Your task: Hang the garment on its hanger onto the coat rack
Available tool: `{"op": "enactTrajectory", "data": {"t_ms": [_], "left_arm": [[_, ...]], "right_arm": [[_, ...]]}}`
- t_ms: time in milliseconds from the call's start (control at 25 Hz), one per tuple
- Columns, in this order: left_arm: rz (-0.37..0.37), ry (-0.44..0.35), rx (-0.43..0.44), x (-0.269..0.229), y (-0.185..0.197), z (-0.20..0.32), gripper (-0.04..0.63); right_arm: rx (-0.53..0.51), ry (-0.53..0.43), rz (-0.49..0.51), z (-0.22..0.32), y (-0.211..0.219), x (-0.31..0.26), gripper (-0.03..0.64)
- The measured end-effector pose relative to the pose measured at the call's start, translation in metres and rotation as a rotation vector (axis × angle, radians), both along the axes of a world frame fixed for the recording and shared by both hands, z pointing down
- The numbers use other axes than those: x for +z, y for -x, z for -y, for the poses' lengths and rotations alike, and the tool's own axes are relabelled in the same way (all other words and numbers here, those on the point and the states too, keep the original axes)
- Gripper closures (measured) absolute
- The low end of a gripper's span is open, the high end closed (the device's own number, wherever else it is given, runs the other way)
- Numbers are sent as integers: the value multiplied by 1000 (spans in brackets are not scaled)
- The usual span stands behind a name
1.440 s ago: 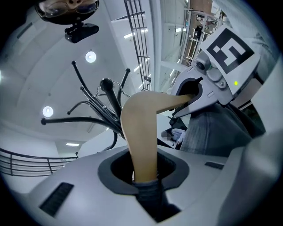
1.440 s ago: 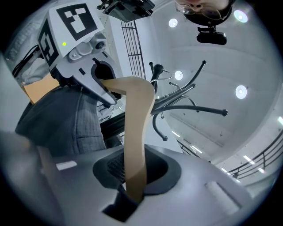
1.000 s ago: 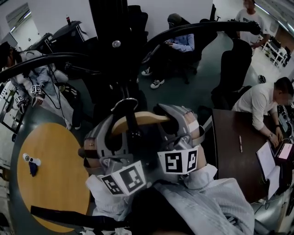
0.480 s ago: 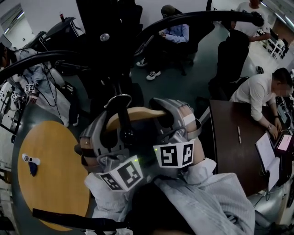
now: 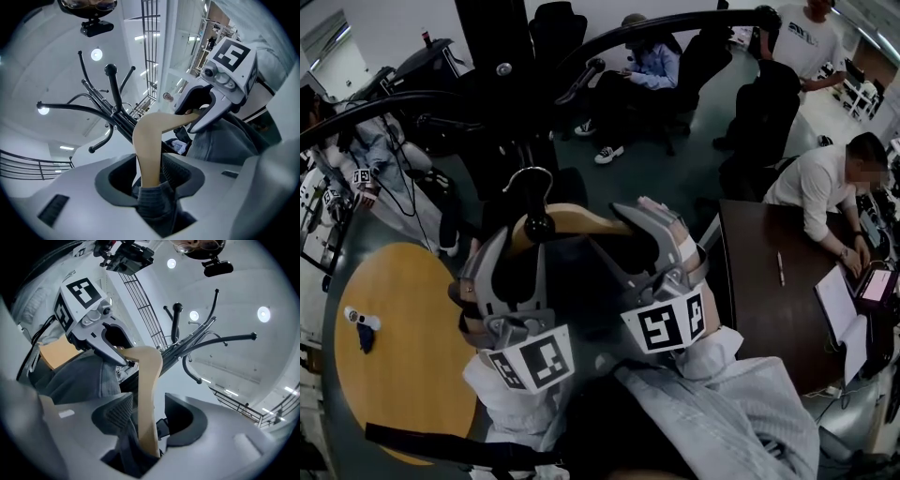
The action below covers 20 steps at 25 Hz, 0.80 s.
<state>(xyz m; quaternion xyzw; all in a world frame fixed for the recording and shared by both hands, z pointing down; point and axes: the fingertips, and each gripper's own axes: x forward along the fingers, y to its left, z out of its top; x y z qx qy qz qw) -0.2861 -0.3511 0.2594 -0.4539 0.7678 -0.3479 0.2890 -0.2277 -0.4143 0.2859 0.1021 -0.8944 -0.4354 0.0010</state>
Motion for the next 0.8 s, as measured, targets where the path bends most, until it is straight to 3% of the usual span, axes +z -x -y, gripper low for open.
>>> {"op": "enactTrajectory", "data": {"t_ms": [160,320,640,720,800], "left_arm": [[-26,-50,-19,9,-26,-15,434],[-126,-135,-25,19,-43,-33,434],[-556,-289,171,46,-108,-20,436],[-662,-285,208,59,-120,-14,437],[-795,-258,230,76,-126,-7,496]], "right_arm": [[-5,53,16,-5,-34,11,420],[-28,164,66,-14,-63,13,420],[-79,574,91,-34,-103,46,422],[-68,674,103,-31,-106,55,422],[-63,756,112,-30,-108,63,426]]}}
